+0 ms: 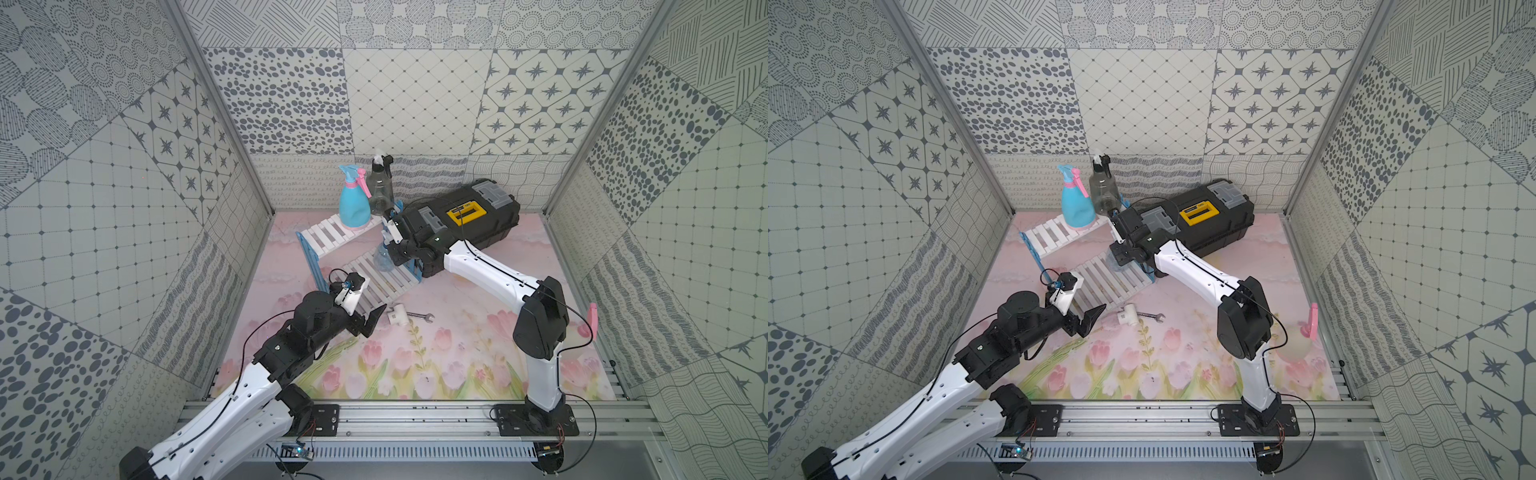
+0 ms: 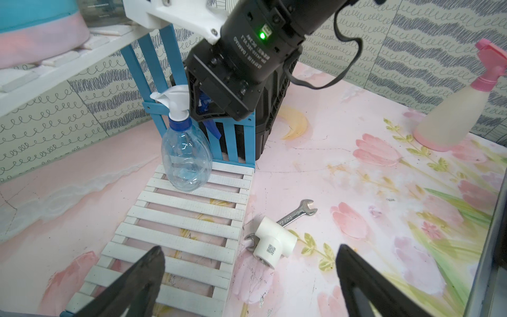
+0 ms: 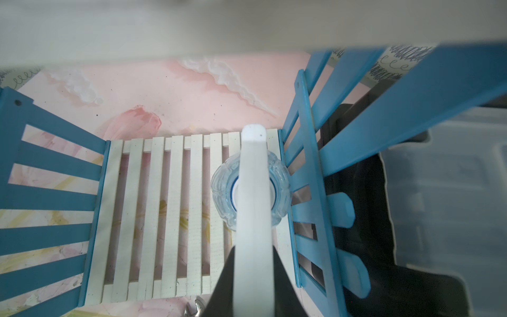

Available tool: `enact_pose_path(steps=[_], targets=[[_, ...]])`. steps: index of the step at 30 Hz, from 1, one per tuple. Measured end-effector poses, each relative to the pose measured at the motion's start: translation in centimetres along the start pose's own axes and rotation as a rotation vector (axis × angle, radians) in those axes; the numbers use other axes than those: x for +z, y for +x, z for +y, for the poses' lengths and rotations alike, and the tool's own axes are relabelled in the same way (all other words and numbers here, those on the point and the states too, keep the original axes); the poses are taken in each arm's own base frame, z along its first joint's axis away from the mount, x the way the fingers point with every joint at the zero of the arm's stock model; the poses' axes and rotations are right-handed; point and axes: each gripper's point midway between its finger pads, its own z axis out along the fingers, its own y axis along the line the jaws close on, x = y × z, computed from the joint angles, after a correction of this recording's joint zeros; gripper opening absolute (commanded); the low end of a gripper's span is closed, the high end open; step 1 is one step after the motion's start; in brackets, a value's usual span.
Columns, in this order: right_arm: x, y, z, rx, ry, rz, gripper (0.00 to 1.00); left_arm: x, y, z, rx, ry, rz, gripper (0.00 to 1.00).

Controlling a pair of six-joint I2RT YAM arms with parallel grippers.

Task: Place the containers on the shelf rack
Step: 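Place the container on the shelf.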

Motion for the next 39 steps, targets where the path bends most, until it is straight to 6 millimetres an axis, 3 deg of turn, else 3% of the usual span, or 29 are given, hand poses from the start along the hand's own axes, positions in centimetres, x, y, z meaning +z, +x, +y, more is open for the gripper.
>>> enact_pose_path(steps=[8, 25, 31, 35, 39], targets=[[0.6, 0.5, -0.4, -0.003, 0.027, 0.015, 0.04, 0.1, 0.1, 0.1, -0.002, -0.002, 0.004, 0.99], [0.6, 0.5, -0.6, 0.004, 0.038, 0.013, 0.5, 0.2, 0.1, 0.0, -0.004, 0.007, 0.006, 0.99], [0.3, 0.4, -0.3, 0.012, 0.016, 0.007, 0.71, 0.2, 0.1, 0.0, -0.004, 0.01, 0.004, 0.99], [-1.6, 0.5, -0.2, 0.031, -0.009, -0.01, 0.81, 0.1, 0.1, -0.1, -0.003, 0.011, 0.002, 0.99], [-5.9, 0.6, -0.6, 0.063, -0.035, -0.06, 0.89, 0.0, -0.1, -0.1, -0.004, 0.011, -0.003, 0.99]])
